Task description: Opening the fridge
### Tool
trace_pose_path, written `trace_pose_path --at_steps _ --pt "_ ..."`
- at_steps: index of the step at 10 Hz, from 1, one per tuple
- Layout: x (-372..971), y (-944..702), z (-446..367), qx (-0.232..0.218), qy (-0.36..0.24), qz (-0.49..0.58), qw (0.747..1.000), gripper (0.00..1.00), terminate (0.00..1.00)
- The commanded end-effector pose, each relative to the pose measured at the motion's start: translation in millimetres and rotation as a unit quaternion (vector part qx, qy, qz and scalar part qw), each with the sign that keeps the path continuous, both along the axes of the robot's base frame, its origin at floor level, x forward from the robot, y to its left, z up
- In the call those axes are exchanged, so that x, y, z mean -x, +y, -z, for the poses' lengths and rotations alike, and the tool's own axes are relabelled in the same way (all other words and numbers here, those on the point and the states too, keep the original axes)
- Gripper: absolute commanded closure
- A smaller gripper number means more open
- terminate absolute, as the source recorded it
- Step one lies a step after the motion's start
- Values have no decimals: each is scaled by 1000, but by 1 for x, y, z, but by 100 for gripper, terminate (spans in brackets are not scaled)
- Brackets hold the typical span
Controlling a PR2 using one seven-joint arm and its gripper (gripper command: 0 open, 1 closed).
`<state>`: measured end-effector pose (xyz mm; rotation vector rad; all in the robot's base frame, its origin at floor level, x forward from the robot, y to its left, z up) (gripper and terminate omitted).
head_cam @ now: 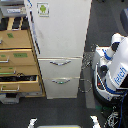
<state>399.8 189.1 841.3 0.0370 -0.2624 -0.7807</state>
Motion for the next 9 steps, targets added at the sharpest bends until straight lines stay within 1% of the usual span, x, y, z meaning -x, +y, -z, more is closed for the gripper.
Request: trace_pose_path --at_steps 1,2,3,4,5,7,9 --pt "1 -2 -7 12 25 9 1000 0 0" --pt "-9 -3 -21 44 77 6 996 0 0" --pt "-21 -7 -34 84 114 -2 990 0 0" --pt "-42 -16 -47 112 131 -13 985 0 0" --pt "-70 -24 -60 128 134 -31 982 0 0" --pt "-108 -44 -87 118 122 -32 985 0 0" --pt "-124 -61 -115 117 100 -1 988 0 0"
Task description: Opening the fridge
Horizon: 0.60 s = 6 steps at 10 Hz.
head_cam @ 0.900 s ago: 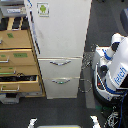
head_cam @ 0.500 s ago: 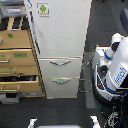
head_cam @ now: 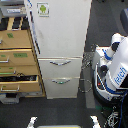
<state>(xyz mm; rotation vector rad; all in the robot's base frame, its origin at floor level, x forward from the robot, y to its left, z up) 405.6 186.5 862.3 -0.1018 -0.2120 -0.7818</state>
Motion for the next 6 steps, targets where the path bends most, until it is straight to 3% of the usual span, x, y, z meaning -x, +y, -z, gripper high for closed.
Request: trace_pose_path --at_steps 1,6 --pt "-128 -66 -109 73 39 9 997 0 0" --pt "-194 -84 -159 59 0 18 998 0 0"
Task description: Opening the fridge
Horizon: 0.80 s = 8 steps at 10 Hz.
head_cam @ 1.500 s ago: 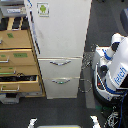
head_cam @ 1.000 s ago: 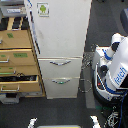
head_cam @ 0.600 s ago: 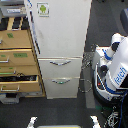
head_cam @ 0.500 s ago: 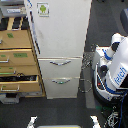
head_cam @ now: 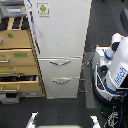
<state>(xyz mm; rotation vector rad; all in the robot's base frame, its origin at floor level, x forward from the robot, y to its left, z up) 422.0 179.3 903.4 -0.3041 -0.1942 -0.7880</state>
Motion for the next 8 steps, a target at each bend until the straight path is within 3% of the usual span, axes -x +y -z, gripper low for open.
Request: trace_pose_path --at_steps 1,8 --pt "-190 -80 -127 -43 -54 -3 998 0 0" --pt "-304 -65 -236 -121 -49 -178 975 0 0"
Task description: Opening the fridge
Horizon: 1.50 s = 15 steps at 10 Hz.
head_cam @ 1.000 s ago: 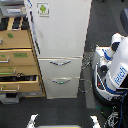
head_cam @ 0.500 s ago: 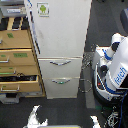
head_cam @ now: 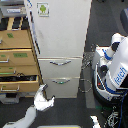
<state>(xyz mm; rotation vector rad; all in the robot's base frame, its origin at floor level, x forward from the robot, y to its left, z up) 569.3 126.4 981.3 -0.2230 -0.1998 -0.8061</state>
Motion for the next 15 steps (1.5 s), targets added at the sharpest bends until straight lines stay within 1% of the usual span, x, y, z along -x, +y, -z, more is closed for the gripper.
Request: trace_pose_path --at_steps 1,4,7,9,11,15 --pt "-169 -6 -172 -91 -42 -202 974 0 0" --pt "-198 -3 -196 -112 -40 -230 966 0 0" --pt "-236 5 -218 -75 -7 -272 959 0 0" --pt "-249 20 -221 -81 -7 -288 954 0 0" --pt "-260 46 -210 -96 4 -307 947 0 0" --pt "-272 103 -189 -121 9 -317 941 0 0"
